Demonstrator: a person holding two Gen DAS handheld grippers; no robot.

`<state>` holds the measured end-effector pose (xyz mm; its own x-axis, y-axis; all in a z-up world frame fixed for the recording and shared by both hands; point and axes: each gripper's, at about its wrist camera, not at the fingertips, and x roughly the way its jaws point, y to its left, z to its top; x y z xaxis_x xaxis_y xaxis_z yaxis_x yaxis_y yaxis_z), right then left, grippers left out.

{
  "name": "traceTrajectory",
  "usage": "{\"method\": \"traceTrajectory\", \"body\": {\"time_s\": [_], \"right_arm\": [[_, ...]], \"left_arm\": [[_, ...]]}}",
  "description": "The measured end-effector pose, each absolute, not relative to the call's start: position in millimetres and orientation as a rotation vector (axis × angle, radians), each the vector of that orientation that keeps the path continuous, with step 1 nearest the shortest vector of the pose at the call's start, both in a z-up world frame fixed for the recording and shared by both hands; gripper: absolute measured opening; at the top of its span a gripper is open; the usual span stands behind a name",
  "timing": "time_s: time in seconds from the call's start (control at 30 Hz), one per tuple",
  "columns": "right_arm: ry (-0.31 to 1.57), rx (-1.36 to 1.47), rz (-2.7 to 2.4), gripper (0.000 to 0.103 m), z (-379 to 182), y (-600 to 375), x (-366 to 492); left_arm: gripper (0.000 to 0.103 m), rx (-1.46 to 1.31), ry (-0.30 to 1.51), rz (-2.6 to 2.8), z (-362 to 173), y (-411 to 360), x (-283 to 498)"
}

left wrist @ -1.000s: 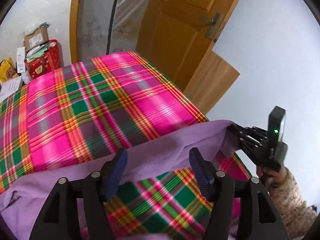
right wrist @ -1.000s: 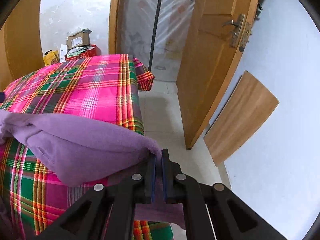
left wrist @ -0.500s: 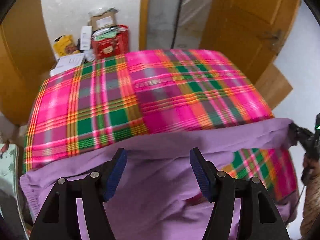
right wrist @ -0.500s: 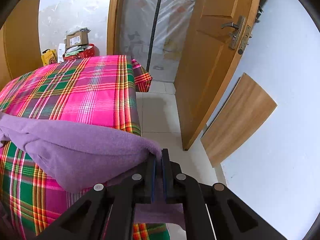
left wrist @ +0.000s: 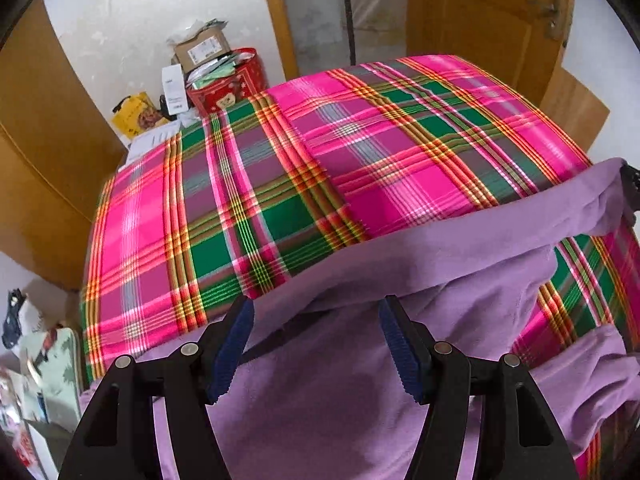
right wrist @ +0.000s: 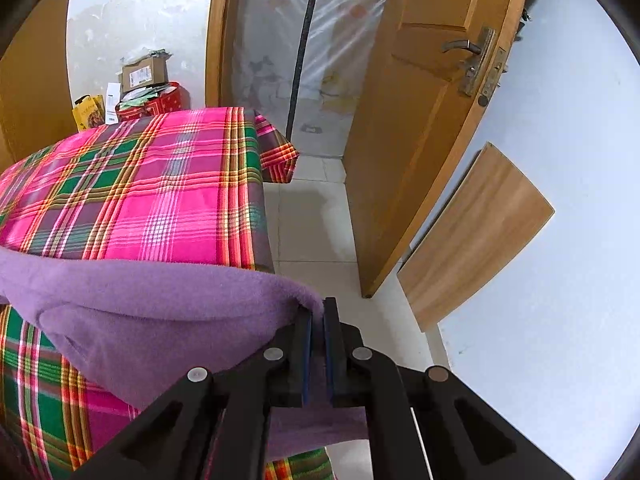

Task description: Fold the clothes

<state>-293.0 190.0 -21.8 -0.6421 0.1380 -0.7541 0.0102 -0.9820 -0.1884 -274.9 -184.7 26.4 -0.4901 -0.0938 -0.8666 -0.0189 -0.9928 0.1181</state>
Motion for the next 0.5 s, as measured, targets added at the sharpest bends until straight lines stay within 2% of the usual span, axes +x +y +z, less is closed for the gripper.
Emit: {"method": "traceTrajectory", "body": {"time_s": [0.17, 0.33, 0.37, 0.5], "right_arm": [[-0.252, -1.299, 2.763, 0.005, -22, 189, -302], [-0.257, -1.298, 2.753, 0.005, -22, 188, -310], [-0.259, -1.297, 2.752, 0.005, -22, 187, -312], [-0.273, -1.287, 2.748, 0.005, -22, 186, -319]], "left_arm": [[0.065, 1.548, -0.196, -2.663, 19, -189, -283], [0.043, 1.561, -0.213, -2.669, 14, -185, -294], [0.035, 1.560, -0.214, -2.668, 14, -184, -295], [0.028, 1.541, -0.180, -2.650, 13, -187, -302]]}}
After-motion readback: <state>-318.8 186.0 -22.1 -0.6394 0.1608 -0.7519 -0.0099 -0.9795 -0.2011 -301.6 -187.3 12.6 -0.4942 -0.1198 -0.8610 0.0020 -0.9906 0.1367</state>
